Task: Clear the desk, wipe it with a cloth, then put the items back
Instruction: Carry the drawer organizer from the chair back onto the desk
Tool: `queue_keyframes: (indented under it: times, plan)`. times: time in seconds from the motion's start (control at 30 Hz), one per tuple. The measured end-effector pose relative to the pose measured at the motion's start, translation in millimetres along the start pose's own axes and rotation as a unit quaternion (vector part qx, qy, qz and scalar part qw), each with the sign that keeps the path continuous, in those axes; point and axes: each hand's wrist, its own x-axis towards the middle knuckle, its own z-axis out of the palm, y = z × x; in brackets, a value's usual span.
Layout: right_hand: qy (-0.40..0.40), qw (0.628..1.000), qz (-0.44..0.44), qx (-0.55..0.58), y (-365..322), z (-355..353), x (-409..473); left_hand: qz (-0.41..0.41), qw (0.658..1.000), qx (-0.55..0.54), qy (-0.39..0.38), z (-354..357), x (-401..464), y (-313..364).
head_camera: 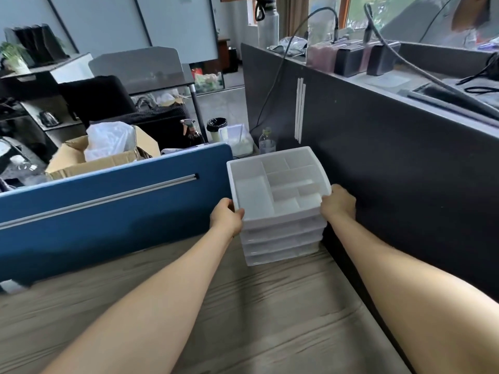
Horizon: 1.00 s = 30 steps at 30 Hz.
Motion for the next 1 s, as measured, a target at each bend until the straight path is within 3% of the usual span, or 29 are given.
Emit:
queue_keyframes:
  times: [0.1, 0.2, 0.33, 0.57, 0.73, 1.0]
  plan:
    - [0.004, 1.000, 0.008, 0.022, -2, 2, 0, 0.011, 1.000, 0.018, -0.002, 1, 3, 2]
    - [0.015, 0.993, 0.090, 0.072, -14, 8, -4, -0.008, 1.000, 0.020, -0.013, 4, 6, 1]
    - [-0.037, 0.984, 0.148, 0.094, -19, 20, -1, -0.057, 0.998, -0.028, -0.022, 12, 11, 0]
    - [-0.016, 0.986, 0.129, 0.100, -16, 16, 13, -0.071, 0.995, -0.075, -0.008, 23, 17, 0]
    - [-0.025, 0.982, 0.130, 0.133, -13, 15, 7, -0.058, 0.997, -0.047, -0.010, 21, 13, -1]
    - [-0.115, 0.984, 0.047, 0.131, -3, -7, -36, 0.013, 0.997, 0.014, -0.071, 8, -24, 6]
